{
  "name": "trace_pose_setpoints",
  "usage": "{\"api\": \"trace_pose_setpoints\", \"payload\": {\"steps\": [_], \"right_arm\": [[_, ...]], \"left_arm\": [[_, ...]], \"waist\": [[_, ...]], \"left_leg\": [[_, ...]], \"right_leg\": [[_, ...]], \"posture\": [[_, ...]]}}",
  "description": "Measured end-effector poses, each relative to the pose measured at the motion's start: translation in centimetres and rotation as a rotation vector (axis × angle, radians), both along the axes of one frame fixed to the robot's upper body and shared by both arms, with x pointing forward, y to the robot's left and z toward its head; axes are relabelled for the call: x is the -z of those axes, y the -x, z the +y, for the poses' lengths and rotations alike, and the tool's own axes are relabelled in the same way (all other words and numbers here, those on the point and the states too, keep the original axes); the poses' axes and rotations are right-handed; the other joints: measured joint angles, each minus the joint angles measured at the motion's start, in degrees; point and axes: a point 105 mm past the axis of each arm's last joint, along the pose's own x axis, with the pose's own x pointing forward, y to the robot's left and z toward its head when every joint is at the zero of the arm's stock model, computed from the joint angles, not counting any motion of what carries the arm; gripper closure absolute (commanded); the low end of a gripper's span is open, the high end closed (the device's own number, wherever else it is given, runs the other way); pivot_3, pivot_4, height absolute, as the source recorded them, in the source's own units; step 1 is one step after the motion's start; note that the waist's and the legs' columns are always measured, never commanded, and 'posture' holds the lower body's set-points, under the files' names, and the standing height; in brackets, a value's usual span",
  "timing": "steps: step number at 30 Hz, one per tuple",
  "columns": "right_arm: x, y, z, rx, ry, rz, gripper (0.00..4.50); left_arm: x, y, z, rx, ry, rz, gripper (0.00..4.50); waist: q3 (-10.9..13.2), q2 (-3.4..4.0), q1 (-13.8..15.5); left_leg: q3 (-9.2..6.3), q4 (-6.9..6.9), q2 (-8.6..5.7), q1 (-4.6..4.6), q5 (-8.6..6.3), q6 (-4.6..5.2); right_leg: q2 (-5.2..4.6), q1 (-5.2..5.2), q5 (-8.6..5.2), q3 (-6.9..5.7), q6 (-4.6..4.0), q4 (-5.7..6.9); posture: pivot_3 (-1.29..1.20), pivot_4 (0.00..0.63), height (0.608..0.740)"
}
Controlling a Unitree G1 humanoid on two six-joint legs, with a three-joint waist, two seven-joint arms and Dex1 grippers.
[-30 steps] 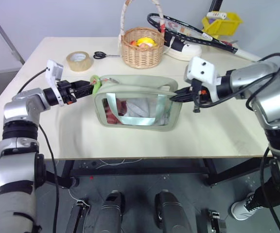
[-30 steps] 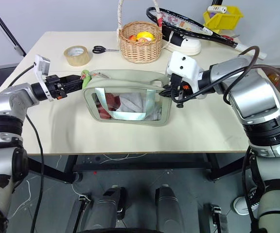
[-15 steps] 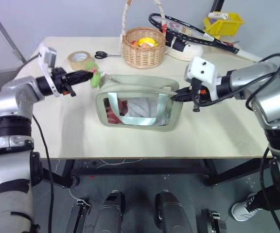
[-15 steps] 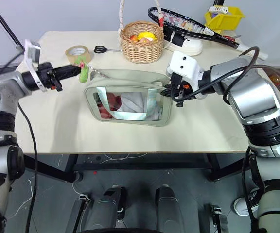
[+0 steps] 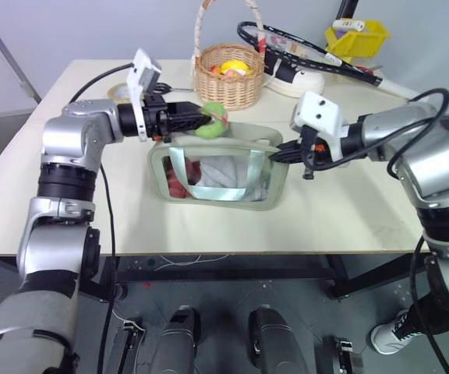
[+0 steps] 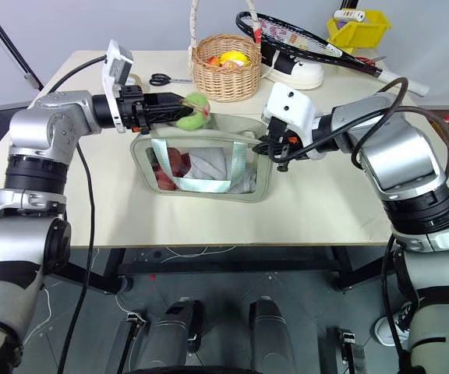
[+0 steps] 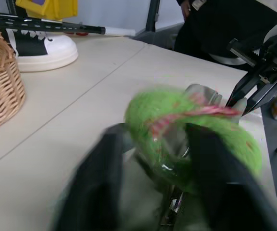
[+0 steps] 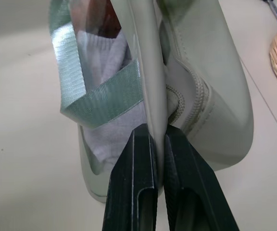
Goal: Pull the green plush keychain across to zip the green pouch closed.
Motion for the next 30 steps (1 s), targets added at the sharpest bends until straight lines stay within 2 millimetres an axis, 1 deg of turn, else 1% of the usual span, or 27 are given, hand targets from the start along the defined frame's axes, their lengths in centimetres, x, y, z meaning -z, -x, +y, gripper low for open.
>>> {"api": "trace_pose_setpoints", "payload": {"steps": [1, 2, 5, 9, 13, 15, 17, 20, 23, 25, 26, 28, 30], "right_arm": [[0.1, 0.0, 0.0, 0.002, 0.000, 0.002, 4.50], [0.1, 0.0, -0.1, 0.005, -0.001, 0.005, 4.50], [0.3, 0.0, -0.1, 0.010, -0.001, 0.007, 4.50], [0.3, 0.0, -0.1, 0.016, -0.002, 0.008, 4.50], [0.4, 0.0, -0.1, 0.019, -0.007, 0.007, 4.50], [0.4, 0.0, -0.1, 0.021, -0.008, 0.007, 4.50], [0.5, 0.0, 0.1, 0.016, -0.012, 0.007, 4.50], [0.5, 0.0, 0.1, 0.015, -0.015, 0.007, 4.50], [0.5, -0.1, 0.2, 0.014, -0.019, 0.007, 4.50], [0.5, -0.2, 0.2, 0.014, -0.022, 0.008, 4.50], [0.5, -0.2, 0.2, 0.011, -0.023, 0.007, 4.50], [0.5, -0.2, 0.3, 0.005, -0.023, 0.006, 4.50], [0.5, -0.2, 0.3, 0.003, -0.023, 0.006, 4.50]], "left_arm": [[0.1, 0.0, 0.2, -0.005, -0.004, 0.002, 0.56], [0.0, 0.0, 0.5, -0.009, -0.011, 0.000, 0.03], [-0.4, 0.2, 1.5, -0.019, -0.029, -0.021, 0.03], [-1.2, 1.0, 3.6, -0.027, -0.059, -0.053, 0.03], [-1.6, 2.9, 6.0, -0.009, -0.083, -0.090, 0.03], [-1.6, 3.6, 6.7, 0.001, -0.084, -0.097, 0.03], [-0.9, 4.8, 7.3, 0.030, -0.106, -0.097, 0.03], [2.1, 6.1, 7.5, 0.079, -0.153, -0.036, 0.03], [3.9, 6.1, 7.6, 0.068, -0.210, -0.017, 0.03], [4.5, 5.7, 7.6, 0.041, -0.253, -0.030, 0.03], [4.6, 5.5, 7.6, 0.025, -0.269, -0.043, 0.25], [4.9, 4.8, 7.6, -0.010, -0.263, -0.049, 0.87], [5.3, 4.4, 7.2, -0.017, -0.242, -0.036, 1.88]], "waist": [[0.00, 0.00, -0.01], [0.00, 0.00, -0.02], [0.00, 0.00, -0.03], [0.00, 0.00, -0.04], [0.00, 0.00, -0.02], [0.00, 0.00, 0.02], [-0.01, 0.01, -0.03], [-0.01, 0.01, -0.06], [-0.01, 0.01, 0.05], [-0.01, 0.01, 0.05], [-0.01, 0.01, 0.02], [-0.01, 0.01, -0.01], [-0.01, 0.01, -0.07]], "left_leg": [[0.00, 0.00, 0.00, 0.00, 0.00, 0.00], [-0.01, 0.00, 0.00, 0.00, 0.00, 0.00], [-0.01, 0.00, 0.00, 0.00, 0.00, 0.00], [-0.01, 0.00, 0.01, 0.00, 0.00, 0.00], [-0.02, -0.01, 0.01, -0.01, 0.00, -0.01], [-0.02, 0.00, 0.01, 0.00, 0.00, -0.01], [0.01, -0.01, 0.01, -0.01, 0.00, -0.01], [0.00, -0.02, 0.03, 0.01, 0.00, -0.01], [0.02, 0.00, 0.04, 0.00, 0.00, -0.01], [0.02, 0.00, 0.04, 0.00, 0.00, 0.00], [0.03, 0.00, 0.04, 0.00, 0.00, 0.00], [0.03, 0.00, 0.04, 0.00, 0.00, 0.00], [0.03, 0.00, 0.04, -0.01, 0.00, 0.00]], "right_leg": [[0.00, 0.00, 0.00, 0.00, 0.00, 0.00], [-0.01, -0.01, 0.00, 0.00, 0.00, 0.00], [-0.02, -0.01, -0.01, 0.00, -0.02, 0.00], [-0.06, -0.01, -0.09, 0.00, -0.16, 0.00], [-0.12, -0.03, -0.09, 0.00, -0.17, 0.00], [-0.14, -0.02, -0.10, 0.00, -0.19, 0.00], [-0.17, -0.02, -0.11, 0.00, -0.20, -0.02], [-0.17, -0.03, -0.20, 0.00, -0.37, 0.02], [-0.19, -0.01, -0.20, -0.01, -0.38, 0.02], [-0.18, -0.01, -0.20, -0.01, -0.38, 0.02], [-0.18, -0.01, -0.20, -0.01, -0.38, 0.02], [-0.17, -0.01, -0.20, -0.01, -0.37, 0.03], [-0.17, -0.02, -0.20, -0.01, -0.37, 0.03]], "posture": [[0.00, 0.150, 0.644], [0.00, 0.150, 0.644], [0.00, 0.150, 0.644], [0.00, 0.150, 0.644], [0.00, 0.150, 0.644], [0.00, 0.150, 0.644], [0.00, 0.150, 0.644], [0.00, 0.150, 0.644], [0.00, 0.150, 0.644], [0.00, 0.150, 0.644], [0.00, 0.150, 0.644], [0.00, 0.150, 0.644], [0.00, 0.150, 0.644]]}}
